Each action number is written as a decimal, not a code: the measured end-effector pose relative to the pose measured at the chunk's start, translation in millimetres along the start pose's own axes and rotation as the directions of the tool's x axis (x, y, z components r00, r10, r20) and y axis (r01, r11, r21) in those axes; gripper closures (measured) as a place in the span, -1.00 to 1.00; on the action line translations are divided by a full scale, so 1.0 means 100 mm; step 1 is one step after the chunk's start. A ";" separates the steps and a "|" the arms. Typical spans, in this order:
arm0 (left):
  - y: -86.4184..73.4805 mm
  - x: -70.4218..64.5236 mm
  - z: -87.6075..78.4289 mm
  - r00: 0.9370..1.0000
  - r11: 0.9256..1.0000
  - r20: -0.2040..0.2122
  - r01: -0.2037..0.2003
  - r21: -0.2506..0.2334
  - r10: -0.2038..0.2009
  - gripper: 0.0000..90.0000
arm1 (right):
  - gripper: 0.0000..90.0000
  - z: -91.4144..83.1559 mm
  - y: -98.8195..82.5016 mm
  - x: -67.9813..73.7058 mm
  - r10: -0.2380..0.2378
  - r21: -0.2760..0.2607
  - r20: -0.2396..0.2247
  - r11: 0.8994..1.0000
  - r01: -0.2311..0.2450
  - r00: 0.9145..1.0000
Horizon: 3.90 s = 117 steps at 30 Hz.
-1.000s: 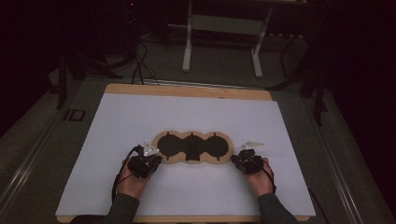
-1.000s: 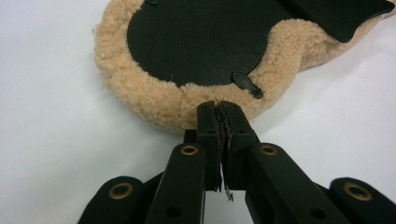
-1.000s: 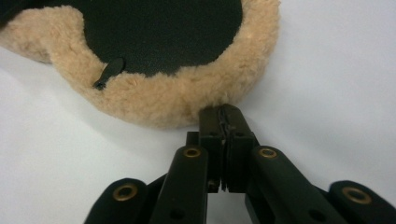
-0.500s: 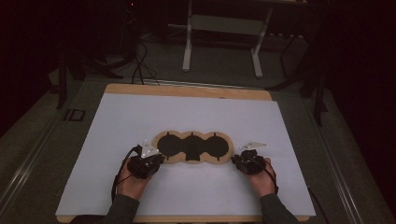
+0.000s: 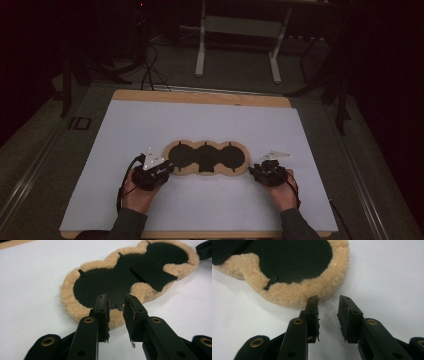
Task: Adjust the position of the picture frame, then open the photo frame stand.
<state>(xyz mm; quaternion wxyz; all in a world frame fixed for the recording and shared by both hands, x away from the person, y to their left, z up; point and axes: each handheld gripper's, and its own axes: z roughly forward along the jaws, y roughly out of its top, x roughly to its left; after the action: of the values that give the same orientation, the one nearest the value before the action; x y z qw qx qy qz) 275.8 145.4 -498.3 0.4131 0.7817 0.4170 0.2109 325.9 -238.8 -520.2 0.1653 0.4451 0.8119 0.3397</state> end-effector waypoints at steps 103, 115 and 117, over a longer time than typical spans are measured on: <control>0.33 -0.44 0.55 0.984 0.991 0.148 -0.115 0.071 0.103 0.59 | 0.26 -0.10 -0.06 -0.09 0.080 -0.067 0.053 0.995 -0.076 0.995; 0.45 -0.45 0.48 0.980 0.986 0.114 -0.167 0.017 0.164 0.12 | 0.23 -0.10 -0.06 -0.10 0.081 -0.069 0.049 0.995 -0.078 0.995; 0.48 -0.46 0.49 0.979 0.986 0.119 -0.167 0.019 0.163 0.09 | 0.23 -0.11 -0.06 -0.10 0.084 -0.071 0.049 0.994 -0.080 0.995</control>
<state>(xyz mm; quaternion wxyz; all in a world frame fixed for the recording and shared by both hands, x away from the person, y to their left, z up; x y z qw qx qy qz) 306.3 69.5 -486.1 0.4065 0.8305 0.3288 0.1921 321.4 -253.6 -517.3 0.1877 0.4807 0.7762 0.3622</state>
